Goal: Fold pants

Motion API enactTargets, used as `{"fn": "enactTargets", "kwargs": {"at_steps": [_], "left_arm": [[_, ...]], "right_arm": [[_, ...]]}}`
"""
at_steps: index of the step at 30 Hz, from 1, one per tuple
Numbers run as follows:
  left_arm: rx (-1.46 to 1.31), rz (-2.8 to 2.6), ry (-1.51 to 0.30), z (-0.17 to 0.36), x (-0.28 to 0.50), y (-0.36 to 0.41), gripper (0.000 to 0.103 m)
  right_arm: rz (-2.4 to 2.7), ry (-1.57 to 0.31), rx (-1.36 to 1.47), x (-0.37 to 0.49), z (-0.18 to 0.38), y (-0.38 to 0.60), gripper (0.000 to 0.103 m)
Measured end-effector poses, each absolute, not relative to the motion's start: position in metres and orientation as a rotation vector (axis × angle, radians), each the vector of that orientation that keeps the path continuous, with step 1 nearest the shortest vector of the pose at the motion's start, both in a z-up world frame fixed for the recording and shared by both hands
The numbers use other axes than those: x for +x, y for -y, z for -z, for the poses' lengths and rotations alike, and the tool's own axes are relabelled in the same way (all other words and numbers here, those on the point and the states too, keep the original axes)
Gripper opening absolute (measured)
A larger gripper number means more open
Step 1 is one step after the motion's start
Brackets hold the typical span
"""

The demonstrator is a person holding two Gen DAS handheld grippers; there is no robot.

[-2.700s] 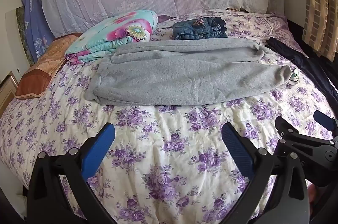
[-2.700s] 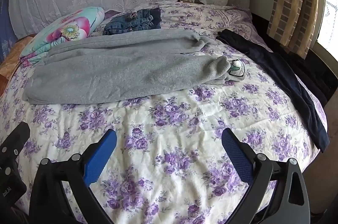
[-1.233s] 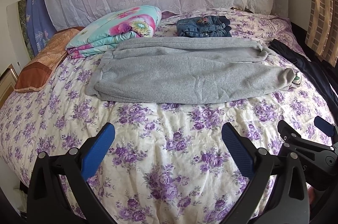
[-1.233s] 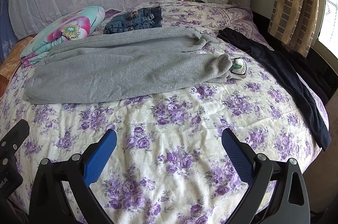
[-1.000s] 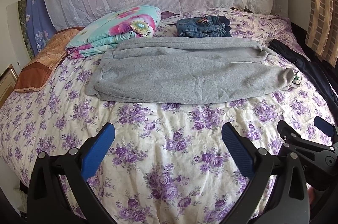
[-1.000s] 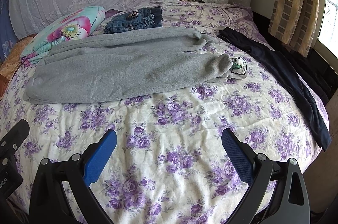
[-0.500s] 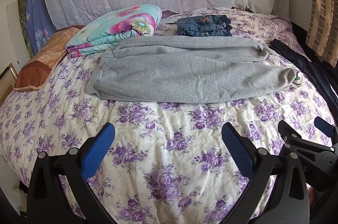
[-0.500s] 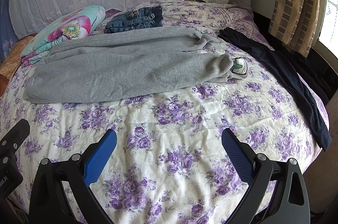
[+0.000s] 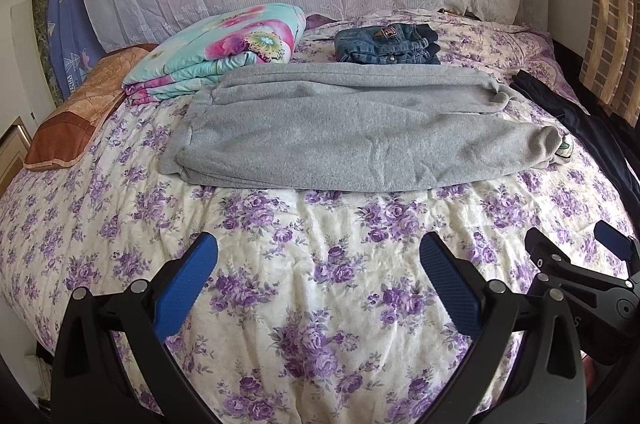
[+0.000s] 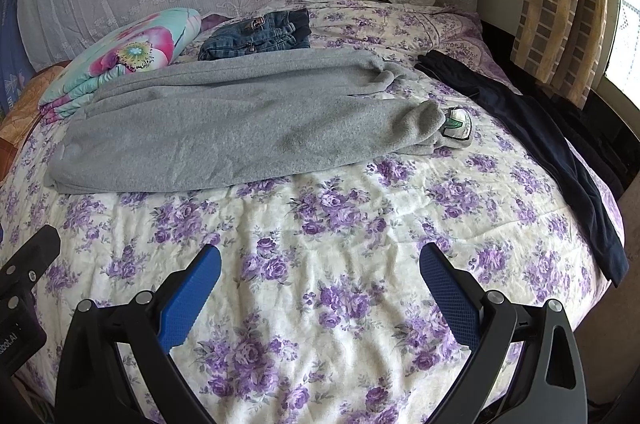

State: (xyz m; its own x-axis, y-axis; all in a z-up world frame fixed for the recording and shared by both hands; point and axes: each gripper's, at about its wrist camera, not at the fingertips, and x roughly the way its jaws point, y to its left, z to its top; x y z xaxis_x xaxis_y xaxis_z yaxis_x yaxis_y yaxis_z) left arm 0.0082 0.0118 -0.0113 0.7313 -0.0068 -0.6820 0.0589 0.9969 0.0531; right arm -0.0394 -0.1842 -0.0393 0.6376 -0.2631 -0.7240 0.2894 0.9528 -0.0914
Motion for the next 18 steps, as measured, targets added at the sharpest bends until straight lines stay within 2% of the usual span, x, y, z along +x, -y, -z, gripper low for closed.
{"fn": "enactTargets", "kwargs": {"at_steps": [14,18], "left_arm": [[0.074,0.037,-0.755,0.012,0.01,-0.012,0.098],[-0.001,0.094,-0.847,0.017,0.039,-0.025,0.099]], "right_arm": [[0.311,-0.827,0.033,-0.036,0.042,0.186,0.1],[0.318,-0.837,0.026,-0.034,0.047,0.19,0.1]]}}
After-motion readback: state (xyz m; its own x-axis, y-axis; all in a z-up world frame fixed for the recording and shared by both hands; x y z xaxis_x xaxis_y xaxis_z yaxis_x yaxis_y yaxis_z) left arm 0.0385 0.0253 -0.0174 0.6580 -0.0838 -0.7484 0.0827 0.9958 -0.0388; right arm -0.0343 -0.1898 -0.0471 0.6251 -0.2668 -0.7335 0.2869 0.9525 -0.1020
